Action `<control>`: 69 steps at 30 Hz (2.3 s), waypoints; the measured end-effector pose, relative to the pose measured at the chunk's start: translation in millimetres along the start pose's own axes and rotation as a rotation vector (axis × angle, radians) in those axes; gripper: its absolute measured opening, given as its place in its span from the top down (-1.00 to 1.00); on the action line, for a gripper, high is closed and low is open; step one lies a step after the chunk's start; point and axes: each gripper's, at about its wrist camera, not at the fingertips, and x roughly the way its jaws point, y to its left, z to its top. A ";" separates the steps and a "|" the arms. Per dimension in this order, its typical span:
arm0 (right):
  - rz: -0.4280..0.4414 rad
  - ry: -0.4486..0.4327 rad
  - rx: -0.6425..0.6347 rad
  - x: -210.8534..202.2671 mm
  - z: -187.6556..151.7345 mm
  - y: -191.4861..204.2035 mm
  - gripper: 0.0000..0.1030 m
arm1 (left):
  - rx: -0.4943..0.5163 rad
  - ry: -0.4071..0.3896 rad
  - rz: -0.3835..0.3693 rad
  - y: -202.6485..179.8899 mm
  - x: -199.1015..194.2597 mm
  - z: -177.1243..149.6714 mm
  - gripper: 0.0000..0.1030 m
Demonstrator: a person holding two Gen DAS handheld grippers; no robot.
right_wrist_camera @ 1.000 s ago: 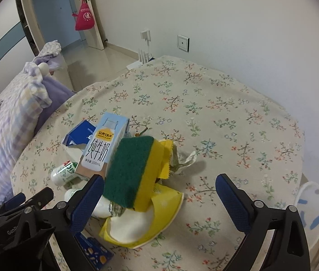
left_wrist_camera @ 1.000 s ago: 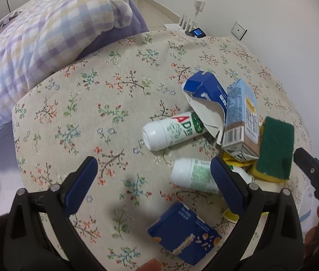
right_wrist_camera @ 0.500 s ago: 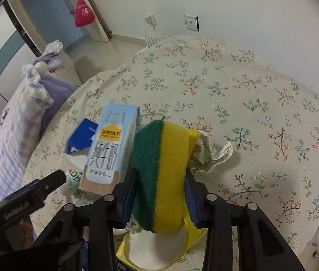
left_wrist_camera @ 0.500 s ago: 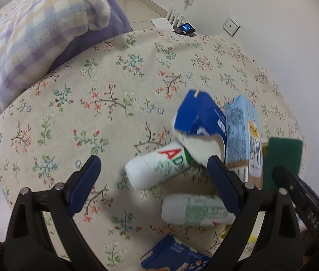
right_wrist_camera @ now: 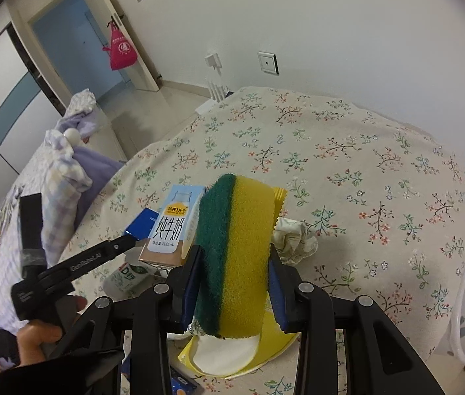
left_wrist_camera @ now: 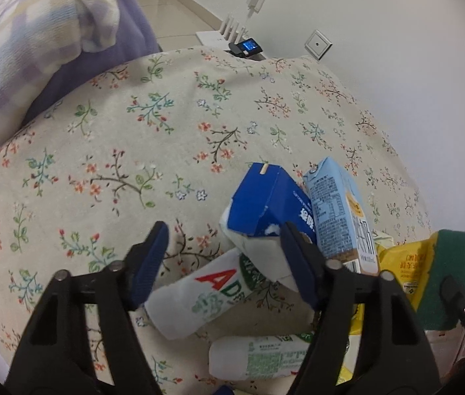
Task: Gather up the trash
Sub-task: 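Lift the sponge with the right tool while the left tool grasps the blue carton flap, then carry the sponge over the white bin and open the right tool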
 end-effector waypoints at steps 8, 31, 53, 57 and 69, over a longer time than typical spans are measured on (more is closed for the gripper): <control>0.002 0.021 0.063 2.6 -2.8 -23.1 0.24 | -0.033 0.044 -0.139 8.1 17.2 6.8 0.59; -0.253 0.131 0.215 24.6 -18.8 -83.6 -0.35 | 0.020 -0.054 -0.110 8.3 -30.9 7.5 0.95; -0.427 0.138 0.154 -2.2 -51.1 -133.4 0.45 | 0.007 -0.097 -0.202 4.2 -83.4 -15.0 0.97; -0.373 0.076 0.154 -37.6 -49.3 -129.8 0.45 | 0.025 -0.092 -0.251 -5.2 -94.9 -23.3 0.97; -0.357 0.006 0.228 -103.6 -66.0 -163.2 0.45 | 0.140 -0.049 -0.386 -71.1 -115.4 -64.7 0.97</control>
